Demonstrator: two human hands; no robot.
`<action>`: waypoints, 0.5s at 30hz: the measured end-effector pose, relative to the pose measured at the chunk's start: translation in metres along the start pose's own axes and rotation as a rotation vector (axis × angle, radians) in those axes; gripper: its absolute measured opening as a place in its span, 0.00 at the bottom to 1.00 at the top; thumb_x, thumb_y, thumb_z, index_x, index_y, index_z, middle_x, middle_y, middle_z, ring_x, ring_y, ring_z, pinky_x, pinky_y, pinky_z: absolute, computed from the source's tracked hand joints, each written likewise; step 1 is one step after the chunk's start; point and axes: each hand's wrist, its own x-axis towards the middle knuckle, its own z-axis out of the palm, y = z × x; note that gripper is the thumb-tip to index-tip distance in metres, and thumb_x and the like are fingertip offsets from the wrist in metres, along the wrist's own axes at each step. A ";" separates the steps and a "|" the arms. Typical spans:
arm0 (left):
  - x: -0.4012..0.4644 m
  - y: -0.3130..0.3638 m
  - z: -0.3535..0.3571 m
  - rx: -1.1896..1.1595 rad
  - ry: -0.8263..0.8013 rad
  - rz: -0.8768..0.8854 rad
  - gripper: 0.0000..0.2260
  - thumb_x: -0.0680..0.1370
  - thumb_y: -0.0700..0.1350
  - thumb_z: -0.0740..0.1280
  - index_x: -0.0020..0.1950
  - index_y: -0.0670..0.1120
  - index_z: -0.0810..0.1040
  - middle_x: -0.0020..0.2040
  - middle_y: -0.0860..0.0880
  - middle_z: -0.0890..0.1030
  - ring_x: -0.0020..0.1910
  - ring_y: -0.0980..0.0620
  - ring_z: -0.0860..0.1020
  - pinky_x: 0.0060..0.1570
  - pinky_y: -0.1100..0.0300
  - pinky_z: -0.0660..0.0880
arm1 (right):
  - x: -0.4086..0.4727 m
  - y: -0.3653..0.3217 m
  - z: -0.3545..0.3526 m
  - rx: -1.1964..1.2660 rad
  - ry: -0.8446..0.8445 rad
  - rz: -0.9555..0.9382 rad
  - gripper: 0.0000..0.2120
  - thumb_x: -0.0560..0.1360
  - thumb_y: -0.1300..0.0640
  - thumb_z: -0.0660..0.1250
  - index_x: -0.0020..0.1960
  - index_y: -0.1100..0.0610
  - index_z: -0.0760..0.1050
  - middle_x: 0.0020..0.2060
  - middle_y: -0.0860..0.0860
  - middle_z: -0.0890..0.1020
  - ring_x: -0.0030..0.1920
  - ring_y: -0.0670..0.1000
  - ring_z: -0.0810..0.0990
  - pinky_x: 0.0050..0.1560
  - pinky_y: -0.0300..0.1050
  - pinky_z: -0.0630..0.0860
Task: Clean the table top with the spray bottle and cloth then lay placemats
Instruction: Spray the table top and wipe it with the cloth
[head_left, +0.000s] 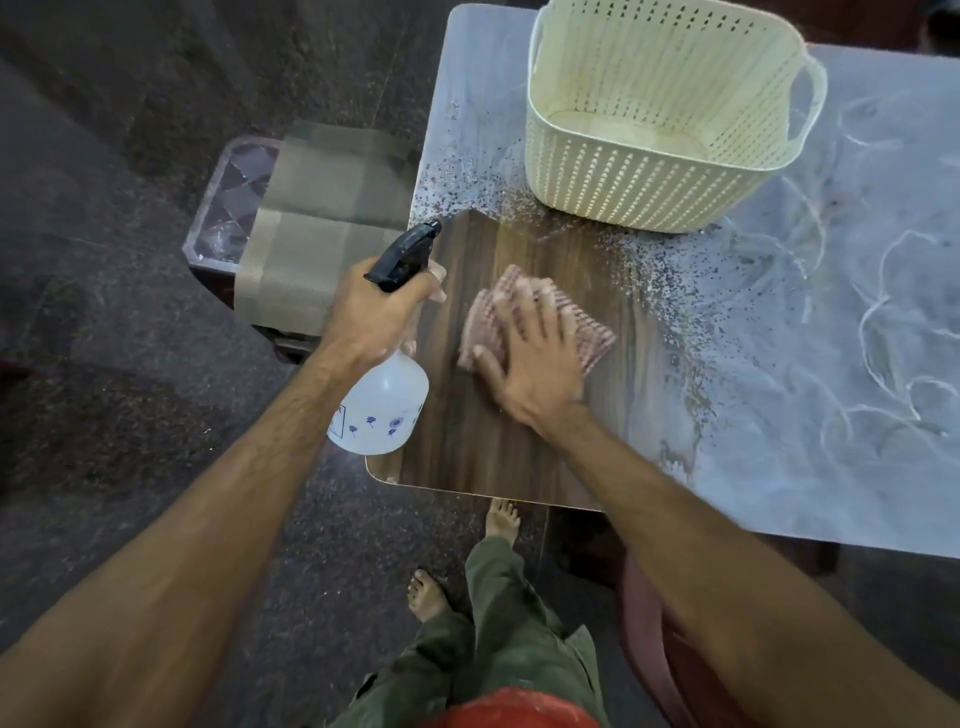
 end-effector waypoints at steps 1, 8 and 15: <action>0.000 0.001 0.003 0.008 -0.004 0.006 0.18 0.72 0.55 0.68 0.52 0.42 0.81 0.43 0.49 0.85 0.19 0.47 0.71 0.33 0.53 0.73 | -0.012 -0.014 0.005 0.010 0.000 -0.066 0.34 0.81 0.34 0.43 0.81 0.50 0.47 0.81 0.55 0.47 0.80 0.60 0.44 0.78 0.62 0.43; -0.002 0.006 0.016 0.003 -0.042 0.039 0.15 0.72 0.55 0.68 0.50 0.44 0.81 0.43 0.49 0.85 0.18 0.49 0.71 0.31 0.58 0.71 | -0.101 0.009 0.020 -0.005 -0.066 -0.181 0.31 0.82 0.37 0.46 0.81 0.48 0.51 0.80 0.52 0.48 0.80 0.55 0.46 0.78 0.58 0.41; -0.004 0.007 0.034 0.025 -0.073 0.065 0.09 0.79 0.47 0.68 0.54 0.43 0.81 0.45 0.48 0.85 0.18 0.51 0.70 0.27 0.61 0.71 | -0.038 0.102 -0.009 0.014 0.008 0.266 0.33 0.80 0.35 0.42 0.81 0.49 0.46 0.81 0.53 0.45 0.80 0.56 0.41 0.78 0.59 0.39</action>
